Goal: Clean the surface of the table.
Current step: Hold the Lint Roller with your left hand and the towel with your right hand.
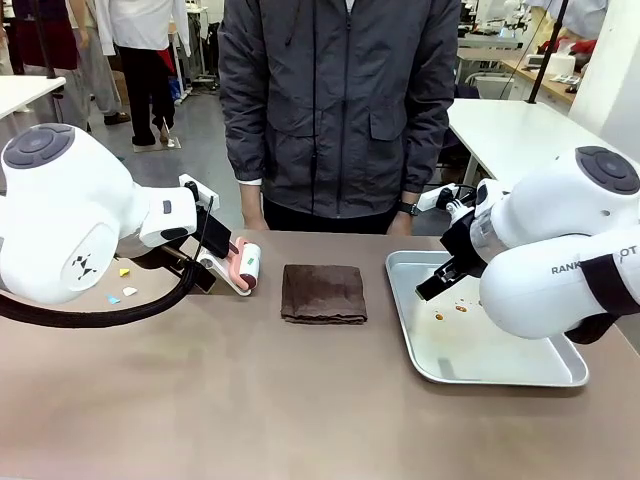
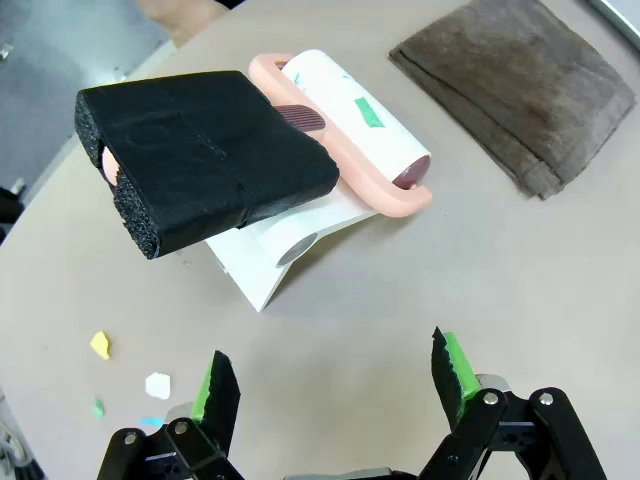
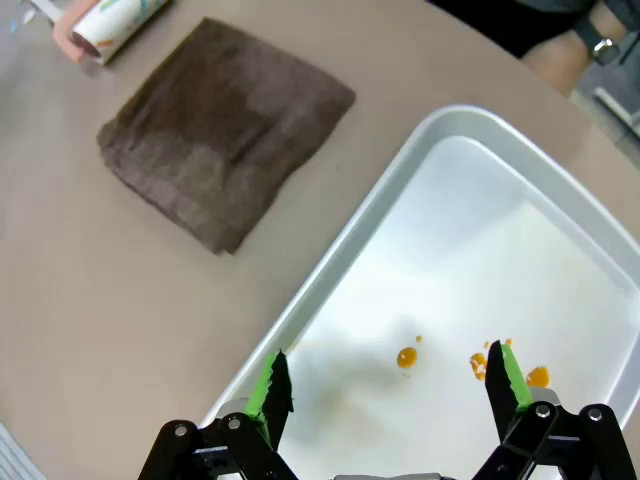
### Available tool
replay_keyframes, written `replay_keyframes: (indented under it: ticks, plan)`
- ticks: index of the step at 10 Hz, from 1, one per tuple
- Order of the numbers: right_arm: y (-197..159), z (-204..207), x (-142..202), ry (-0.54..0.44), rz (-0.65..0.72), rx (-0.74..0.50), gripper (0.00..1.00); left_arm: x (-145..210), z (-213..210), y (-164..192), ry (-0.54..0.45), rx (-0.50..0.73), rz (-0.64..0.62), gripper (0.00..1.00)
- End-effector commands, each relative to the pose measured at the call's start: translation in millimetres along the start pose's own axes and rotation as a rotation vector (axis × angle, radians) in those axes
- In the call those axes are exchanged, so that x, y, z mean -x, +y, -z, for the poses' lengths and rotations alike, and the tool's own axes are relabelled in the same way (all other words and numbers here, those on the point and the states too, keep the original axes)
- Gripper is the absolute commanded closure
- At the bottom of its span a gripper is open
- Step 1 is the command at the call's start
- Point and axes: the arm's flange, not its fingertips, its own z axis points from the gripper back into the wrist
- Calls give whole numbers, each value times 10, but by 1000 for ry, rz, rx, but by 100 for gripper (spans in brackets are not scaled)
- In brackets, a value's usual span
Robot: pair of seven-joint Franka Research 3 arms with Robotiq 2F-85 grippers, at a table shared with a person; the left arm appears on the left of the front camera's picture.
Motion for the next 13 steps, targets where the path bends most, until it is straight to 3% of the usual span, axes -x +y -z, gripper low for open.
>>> replay_keyframes:
  ticks: [1,9,10,12,13]
  plan:
    - [-1,0,0,0,1,0,0,0,-1,-1,0,0,1,0]
    - [0,0,0,0,0,0,0,0,-1,-1,0,0,1,0]
    - [3,-47,20,49,13,-30,0,0,0,0,0,0,0,0]
    - [-72,-323,53,105,238,-115,0,112,-322,29,76,139,-80,0]
    - [-157,-536,87,116,404,-170,0,60,-571,-6,155,181,-220,0]
